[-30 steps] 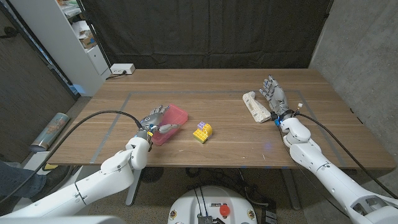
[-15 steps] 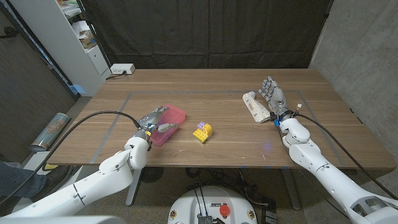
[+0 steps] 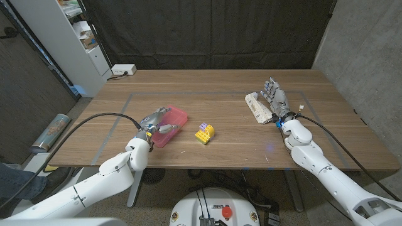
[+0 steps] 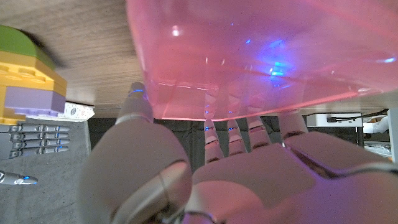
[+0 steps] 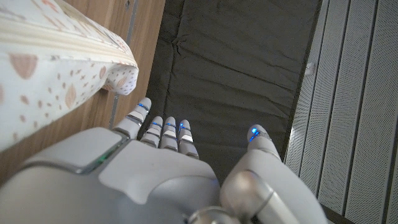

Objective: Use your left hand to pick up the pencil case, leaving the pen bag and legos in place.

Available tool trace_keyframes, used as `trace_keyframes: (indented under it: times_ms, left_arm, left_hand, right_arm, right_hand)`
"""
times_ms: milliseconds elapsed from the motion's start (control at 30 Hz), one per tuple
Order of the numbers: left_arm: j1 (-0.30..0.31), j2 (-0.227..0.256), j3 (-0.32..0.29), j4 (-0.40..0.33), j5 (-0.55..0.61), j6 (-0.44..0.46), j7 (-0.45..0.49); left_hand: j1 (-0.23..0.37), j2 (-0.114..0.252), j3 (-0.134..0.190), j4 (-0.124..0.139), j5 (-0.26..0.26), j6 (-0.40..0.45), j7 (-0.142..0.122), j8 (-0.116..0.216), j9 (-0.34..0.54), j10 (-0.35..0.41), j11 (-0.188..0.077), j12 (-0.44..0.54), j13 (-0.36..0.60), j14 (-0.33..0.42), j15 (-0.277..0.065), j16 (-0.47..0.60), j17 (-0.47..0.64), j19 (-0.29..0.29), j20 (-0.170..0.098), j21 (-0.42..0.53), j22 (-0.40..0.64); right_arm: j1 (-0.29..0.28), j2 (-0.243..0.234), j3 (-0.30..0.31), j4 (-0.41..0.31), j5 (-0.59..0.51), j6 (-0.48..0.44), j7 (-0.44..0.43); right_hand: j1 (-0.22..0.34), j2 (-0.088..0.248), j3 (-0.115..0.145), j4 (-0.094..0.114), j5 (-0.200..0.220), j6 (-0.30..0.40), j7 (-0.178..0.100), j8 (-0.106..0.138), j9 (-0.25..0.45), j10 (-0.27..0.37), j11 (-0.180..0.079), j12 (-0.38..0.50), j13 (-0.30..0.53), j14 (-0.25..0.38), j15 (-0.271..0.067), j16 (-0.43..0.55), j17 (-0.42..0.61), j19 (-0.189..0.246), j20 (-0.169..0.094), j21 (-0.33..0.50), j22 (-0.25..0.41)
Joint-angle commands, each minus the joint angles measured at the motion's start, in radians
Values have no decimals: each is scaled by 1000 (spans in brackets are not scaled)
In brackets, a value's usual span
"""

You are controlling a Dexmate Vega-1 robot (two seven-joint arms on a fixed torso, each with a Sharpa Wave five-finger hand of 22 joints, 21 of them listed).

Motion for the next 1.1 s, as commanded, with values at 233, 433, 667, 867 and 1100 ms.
trace_keyframes:
  times_ms: [233,433,667,867,1100]
  left_arm:
    - [8,0,-26,-6,-28,-34,27]
    - [9,4,-32,-14,-25,-39,35]
    - [11,2,-40,-15,-25,-47,44]
    - [13,2,-50,-8,-37,-69,46]
    - [18,4,-58,-5,-37,-87,53]
  left_hand:
    - [241,211,34,-2,13,19,2,2,3,8,3,8,4,29,-14,13,12,117,-96,12,5]
    - [242,211,32,1,14,18,4,1,3,6,5,7,5,27,-14,14,14,118,-95,11,4]
    - [246,212,32,3,16,21,4,0,4,4,2,6,5,25,-13,14,17,117,-95,10,4]
    - [250,213,32,3,18,23,6,0,4,4,5,6,6,24,-12,14,19,117,-95,9,3]
    - [254,214,31,5,20,27,5,-1,4,10,3,8,7,25,-12,16,22,116,-95,8,3]
  right_arm:
    - [0,-2,-3,-12,-7,-6,-10]
    - [-3,-7,-1,-26,-10,-9,-16]
    - [-2,-9,0,-32,-13,-11,-20]
    - [1,-6,-3,-31,-14,-13,-21]
    - [2,-5,-5,-36,-18,-14,-26]
  right_hand:
    - [-4,8,-5,3,5,8,-5,2,2,0,0,0,2,8,5,8,3,4,0,6,2]
    - [-5,8,-5,3,5,8,-5,1,2,0,-1,0,2,9,6,8,3,4,0,6,2]
    - [-5,8,-6,2,5,7,-4,1,2,0,1,0,2,9,6,8,3,3,0,6,2]
    - [-5,9,-6,2,5,7,-4,1,2,0,2,0,2,9,6,8,3,4,0,6,2]
    - [-5,9,-7,2,6,8,-4,1,2,0,-1,-1,2,9,6,8,3,3,-1,6,2]
